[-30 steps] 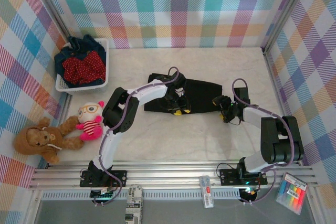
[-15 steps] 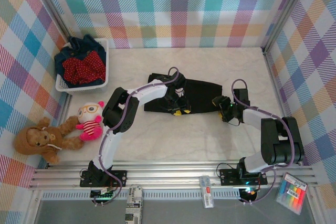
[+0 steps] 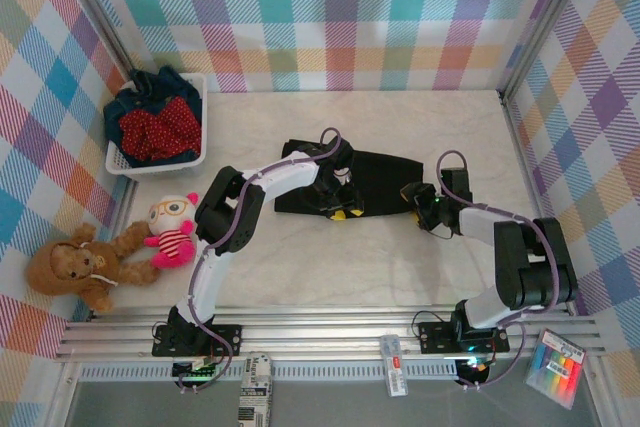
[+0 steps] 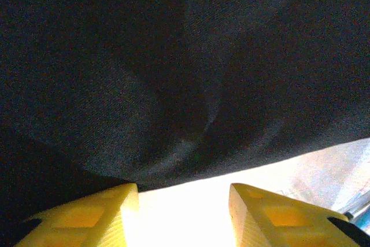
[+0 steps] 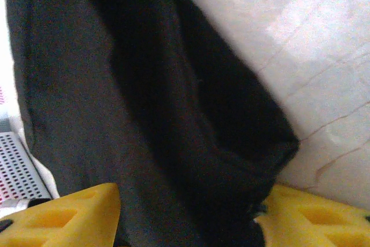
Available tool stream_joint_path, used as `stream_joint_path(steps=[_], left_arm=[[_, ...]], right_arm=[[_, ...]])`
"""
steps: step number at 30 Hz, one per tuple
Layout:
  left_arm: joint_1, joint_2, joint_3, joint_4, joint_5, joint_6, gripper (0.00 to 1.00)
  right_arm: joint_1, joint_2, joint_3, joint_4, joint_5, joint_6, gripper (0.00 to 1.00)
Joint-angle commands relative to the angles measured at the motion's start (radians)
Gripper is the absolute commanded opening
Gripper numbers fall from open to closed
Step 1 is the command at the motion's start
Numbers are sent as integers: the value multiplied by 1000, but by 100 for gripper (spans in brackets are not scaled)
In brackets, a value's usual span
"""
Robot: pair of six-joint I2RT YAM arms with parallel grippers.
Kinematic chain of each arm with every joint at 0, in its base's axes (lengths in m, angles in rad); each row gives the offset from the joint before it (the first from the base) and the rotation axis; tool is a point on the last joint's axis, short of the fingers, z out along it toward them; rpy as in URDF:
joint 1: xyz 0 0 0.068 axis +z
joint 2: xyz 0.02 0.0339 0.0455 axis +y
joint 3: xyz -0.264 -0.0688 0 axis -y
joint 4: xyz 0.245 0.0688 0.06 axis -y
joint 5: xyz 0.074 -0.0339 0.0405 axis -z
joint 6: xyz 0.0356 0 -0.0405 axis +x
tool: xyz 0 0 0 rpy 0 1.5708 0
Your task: Fold and stack the skirts
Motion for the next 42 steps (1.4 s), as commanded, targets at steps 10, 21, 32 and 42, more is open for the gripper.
stream_joint_path(steps=[10, 21, 32, 42], left_arm=[[66, -209, -80, 131, 47, -57, 54], [309, -287, -283, 148, -78, -66, 57], [315, -249, -388, 176, -161, -63, 48], [317, -199, -429, 226, -106, -82, 45]], right_arm=[[3, -1, -44, 90, 102, -113, 0], [3, 32, 18, 31, 130, -285, 0], [28, 31, 109, -72, 204, -451, 0], [278, 46, 417, -218, 323, -912, 0]])
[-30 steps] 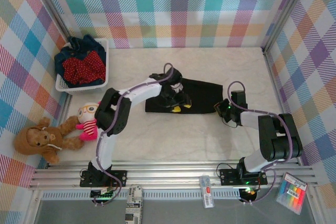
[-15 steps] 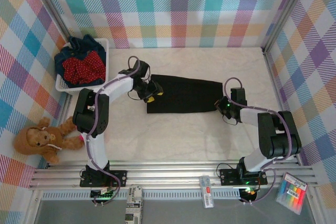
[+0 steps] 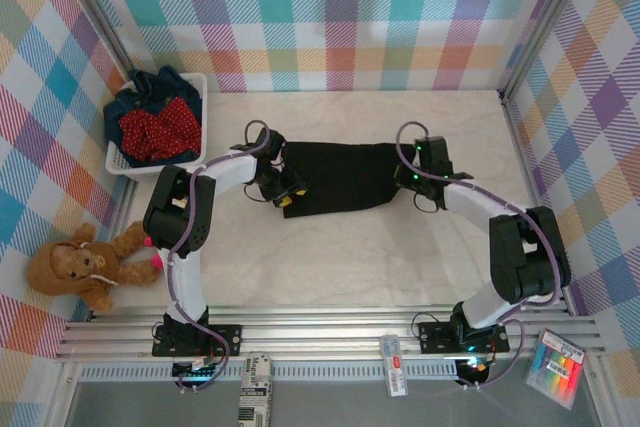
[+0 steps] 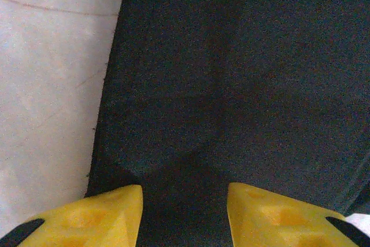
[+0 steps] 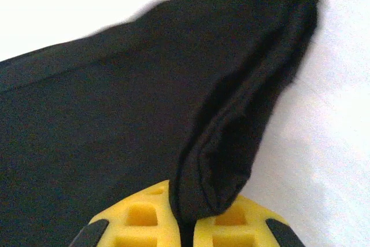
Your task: Fold and stack the skirts
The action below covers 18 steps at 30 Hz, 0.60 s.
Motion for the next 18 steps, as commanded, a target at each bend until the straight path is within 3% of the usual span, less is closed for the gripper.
stream_joint_path(steps=[1, 6, 13, 18], left_arm=[[-2, 32, -40, -6, -14, -6, 45], [0, 31, -41, 11, 8, -12, 45], [13, 28, -72, 39, 10, -30, 45], [33, 10, -82, 45, 16, -29, 45]], right_arm=[[108, 13, 108, -39, 10, -274, 0], [262, 143, 262, -94, -118, -448, 0], [308, 342, 362, -24, -321, -312, 0], [312, 419, 372, 4, -309, -220, 0]])
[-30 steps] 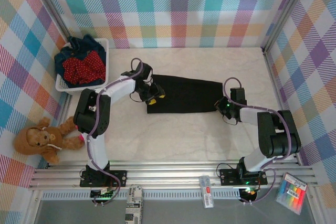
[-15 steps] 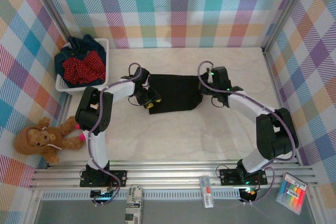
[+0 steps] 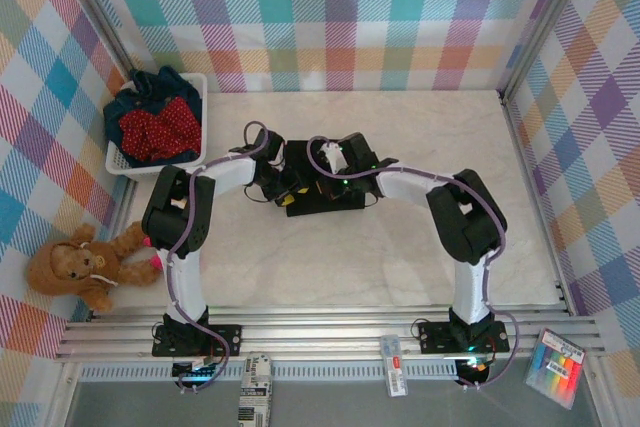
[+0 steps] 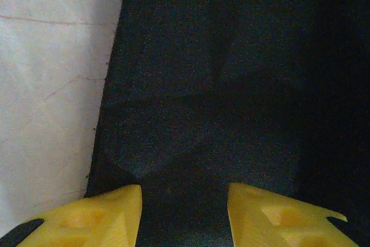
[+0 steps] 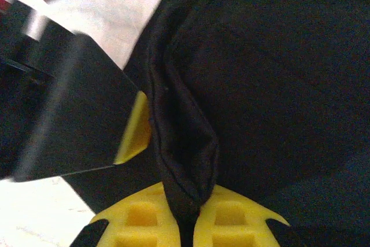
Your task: Fold and stack the skirts
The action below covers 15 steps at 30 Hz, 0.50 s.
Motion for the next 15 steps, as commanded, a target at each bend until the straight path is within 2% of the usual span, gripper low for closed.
stream_joint_path(steps=[1, 10, 15], left_arm=[[20, 7, -42, -40, -28, 2, 45], [68, -51, -56, -79, -54, 34, 45], [91, -61, -63, -64, -13, 33, 45]], right_arm=[[5, 22, 35, 37, -44, 72, 0], [4, 31, 38, 36, -26, 72, 0], [4, 43, 57, 11, -17, 53, 0]])
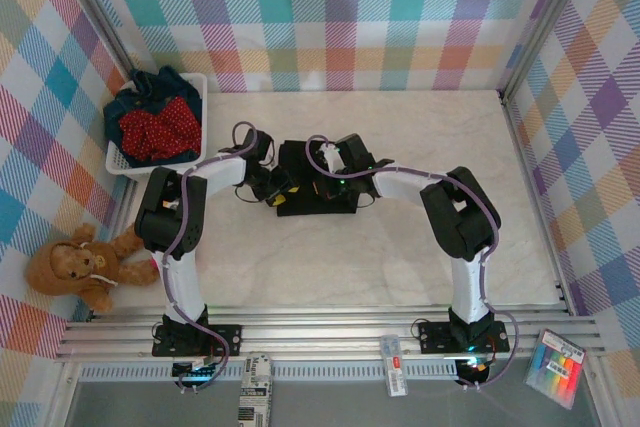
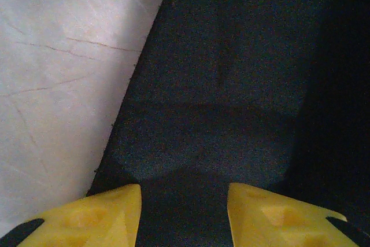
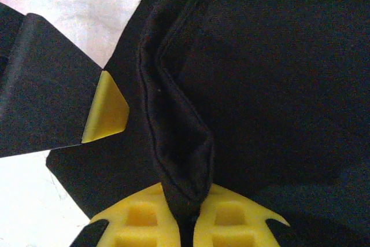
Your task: Fold and stack the skirts
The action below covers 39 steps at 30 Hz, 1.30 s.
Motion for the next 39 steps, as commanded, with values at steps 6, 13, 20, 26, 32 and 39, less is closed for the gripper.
stream_joint_path(steps=[6, 13, 20, 26, 32, 39], left_arm=[[46, -76, -20, 41, 164, 3, 52], [69, -113, 1, -80, -6, 70, 49], [50, -3, -3, -104, -41, 103, 30], [37, 45, -11, -61, 2, 82, 19], [38, 33, -12, -60, 3, 87, 15], [39, 41, -12, -54, 13, 82, 15]], right_arm=[[3, 41, 40, -33, -4, -21, 0], [3, 34, 40, -34, -12, -11, 0], [3, 11, 81, -62, -37, -18, 0], [10, -19, 134, -72, -92, -36, 0], [26, -11, 165, -60, -188, -50, 0], [52, 72, 183, -33, -245, -7, 0]])
